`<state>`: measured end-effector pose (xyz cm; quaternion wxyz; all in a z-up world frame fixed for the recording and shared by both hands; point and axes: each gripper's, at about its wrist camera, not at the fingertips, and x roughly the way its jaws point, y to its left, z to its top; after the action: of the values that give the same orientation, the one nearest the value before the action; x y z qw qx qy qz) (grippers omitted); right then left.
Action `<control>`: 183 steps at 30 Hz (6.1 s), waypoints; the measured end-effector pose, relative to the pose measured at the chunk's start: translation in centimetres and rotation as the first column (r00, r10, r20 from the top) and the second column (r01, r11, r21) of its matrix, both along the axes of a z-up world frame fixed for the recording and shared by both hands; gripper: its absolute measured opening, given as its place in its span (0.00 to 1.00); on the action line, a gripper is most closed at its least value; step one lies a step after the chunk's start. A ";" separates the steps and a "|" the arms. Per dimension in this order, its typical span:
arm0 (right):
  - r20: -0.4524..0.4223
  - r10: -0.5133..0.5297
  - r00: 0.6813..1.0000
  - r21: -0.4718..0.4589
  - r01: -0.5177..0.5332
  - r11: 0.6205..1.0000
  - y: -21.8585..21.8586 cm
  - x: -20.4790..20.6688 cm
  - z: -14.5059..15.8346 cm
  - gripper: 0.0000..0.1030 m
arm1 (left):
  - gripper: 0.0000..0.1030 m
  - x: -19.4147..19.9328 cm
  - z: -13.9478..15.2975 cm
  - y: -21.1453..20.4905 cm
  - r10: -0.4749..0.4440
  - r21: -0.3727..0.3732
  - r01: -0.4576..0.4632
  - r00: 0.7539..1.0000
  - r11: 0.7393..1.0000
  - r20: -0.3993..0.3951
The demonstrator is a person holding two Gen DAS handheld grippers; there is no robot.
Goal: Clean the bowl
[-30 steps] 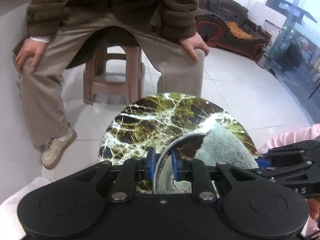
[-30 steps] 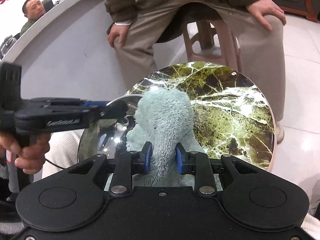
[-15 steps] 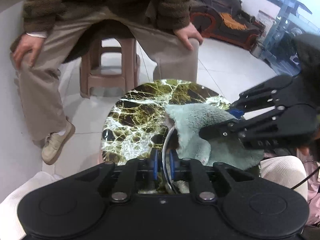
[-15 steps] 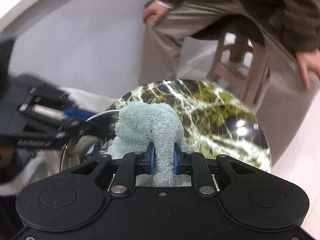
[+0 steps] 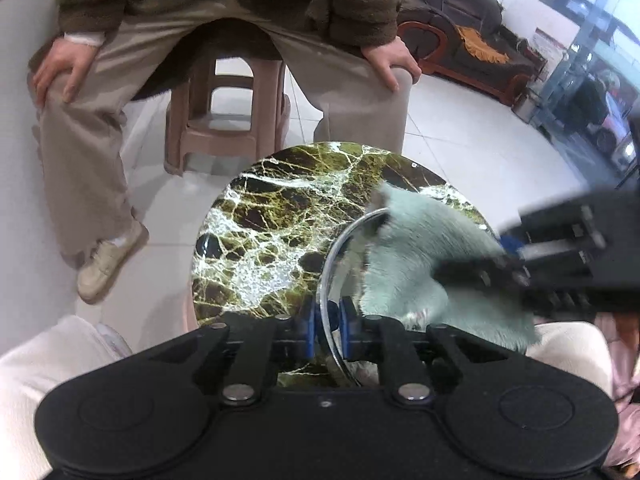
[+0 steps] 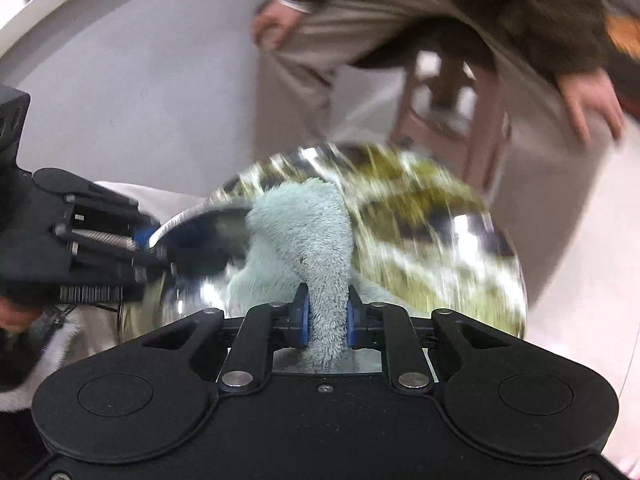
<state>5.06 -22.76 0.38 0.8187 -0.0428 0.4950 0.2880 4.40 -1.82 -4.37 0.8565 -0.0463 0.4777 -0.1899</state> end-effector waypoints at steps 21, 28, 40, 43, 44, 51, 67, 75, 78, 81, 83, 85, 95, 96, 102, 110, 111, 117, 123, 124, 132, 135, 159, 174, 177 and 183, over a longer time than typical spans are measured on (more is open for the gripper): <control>0.076 0.157 0.985 -0.190 -0.140 0.972 2.3 -0.9 0.5 0.21 | 0.13 -0.1 0.4 -1.5 -0.108 0.096 0.105 0.994 0.990 0.026; 0.133 0.241 0.961 -0.165 -0.219 0.962 5.2 2.2 1.5 0.22 | 0.14 -0.1 0.4 -1.7 -0.117 0.118 0.113 0.993 0.986 0.024; 0.103 0.228 0.968 -0.275 -0.192 0.942 3.5 -1.3 0.8 0.20 | 0.16 -0.2 0.4 -1.9 -0.133 0.130 0.130 0.991 0.983 0.021; 0.138 0.236 0.962 -0.240 -0.198 0.950 4.4 0.3 1.4 0.20 | 0.15 -0.4 0.5 -2.2 -0.136 0.145 0.132 0.991 0.981 0.018; 0.138 0.237 0.962 -0.221 -0.203 0.954 4.6 0.9 1.4 0.20 | 0.15 -0.5 0.5 -2.3 -0.135 0.152 0.131 0.991 0.980 0.020; 0.055 0.177 0.983 -0.186 -0.165 0.969 1.6 0.0 0.0 0.20 | 0.14 -0.2 0.2 -1.6 -0.100 0.106 0.098 0.995 0.990 0.016; 0.106 0.198 0.974 -0.216 -0.172 0.961 3.4 1.1 0.3 0.20 | 0.15 -0.1 0.3 -2.0 -0.112 0.111 0.111 0.994 0.988 0.011; 0.102 0.187 0.977 -0.263 -0.154 0.952 2.6 -1.9 0.7 0.20 | 0.15 -0.4 0.3 -2.2 -0.133 0.130 0.130 0.991 0.983 0.013; 0.148 0.223 0.963 -0.257 -0.181 0.949 4.3 -0.4 1.5 0.20 | 0.15 -0.5 0.4 -2.2 -0.141 0.137 0.138 0.990 0.981 0.014; 0.156 0.230 0.961 -0.220 -0.193 0.956 5.5 1.2 1.1 0.23 | 0.16 -0.6 0.4 -2.2 -0.139 0.138 0.136 0.990 0.981 0.012; 0.162 0.211 0.964 -0.203 -0.177 0.963 5.2 1.2 0.7 0.25 | 0.16 -0.6 0.3 -2.1 -0.128 0.130 0.125 0.992 0.984 0.016; 0.126 0.145 0.981 -0.164 -0.123 0.979 3.7 1.0 0.2 0.24 | 0.16 -0.7 0.2 -2.0 -0.124 0.125 0.121 0.992 0.985 0.022; 0.070 -0.104 0.992 -0.003 0.105 0.994 -0.4 -4.4 -1.0 0.25 | 0.15 -0.5 0.8 -1.8 -0.063 0.082 0.056 0.995 0.995 0.082; 0.068 -0.126 0.990 0.017 0.125 0.992 -0.6 -4.4 -1.2 0.25 | 0.15 -0.2 1.2 -1.8 -0.054 0.078 0.046 0.993 0.996 0.102; 0.075 -0.130 0.989 0.032 0.128 0.991 -0.8 -3.8 -1.5 0.25 | 0.12 0.4 1.4 -2.1 -0.047 0.062 0.040 0.992 0.997 0.118; 0.103 0.026 0.994 -0.053 -0.020 0.998 0.6 -1.0 -1.1 0.25 | 0.11 -2.6 1.6 -0.8 -0.073 0.090 0.065 0.993 0.994 0.089; 0.108 0.067 0.992 -0.076 -0.059 0.995 1.1 -0.6 -1.0 0.25 | 0.11 -2.5 1.7 -0.8 -0.073 0.087 0.065 0.993 0.994 0.089; 0.141 0.210 0.967 -0.181 -0.183 0.966 2.5 -0.3 -0.1 0.25 | 0.11 0.1 0.7 -1.3 -0.099 0.076 0.094 0.993 0.993 0.064; 0.187 0.380 0.906 -0.262 -0.327 0.908 5.2 0.4 1.2 0.27 | 0.11 -0.4 0.5 -1.6 -0.134 0.100 0.127 0.989 0.987 0.068; 0.185 0.397 0.899 -0.263 -0.344 0.901 5.4 0.5 1.1 0.27 | 0.11 -0.3 0.5 -1.6 -0.132 0.100 0.125 0.989 0.987 0.066; 0.156 0.363 0.918 -0.231 -0.324 0.917 4.9 1.0 0.8 0.17 | 0.12 -0.5 0.3 -1.3 -0.101 0.077 0.096 0.993 0.992 0.058; 0.126 0.312 0.942 -0.235 -0.278 0.931 3.0 -0.5 0.5 0.14 | 0.11 -0.4 0.3 -1.3 -0.094 0.063 0.090 0.994 0.994 0.052; 0.148 0.381 0.913 -0.274 -0.332 0.903 4.9 -0.3 1.8 0.19 | 0.13 -0.2 0.4 -2.0 -0.188 0.137 0.178 0.980 0.974 0.065; 0.118 0.378 0.918 -0.337 -0.320 0.885 4.8 -1.0 0.9 0.19 | 0.14 0.0 0.1 -1.6 -0.173 0.102 0.166 0.983 0.981 0.055; 0.151 0.359 0.921 -0.271 -0.311 0.911 6.0 0.8 1.4 0.19 | 0.14 -0.3 0.1 -2.0 -0.169 0.119 0.161 0.984 0.980 0.061; 0.086 0.192 0.978 -0.180 -0.174 0.968 2.6 0.2 -0.3 0.19 | 0.15 -0.9 -0.3 -1.7 -0.128 0.087 0.121 0.989 0.989 0.076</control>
<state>5.27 -20.12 0.05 0.8062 -0.1734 0.4690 0.3162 3.48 -3.47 -4.62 0.8629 0.0267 0.4518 -0.2248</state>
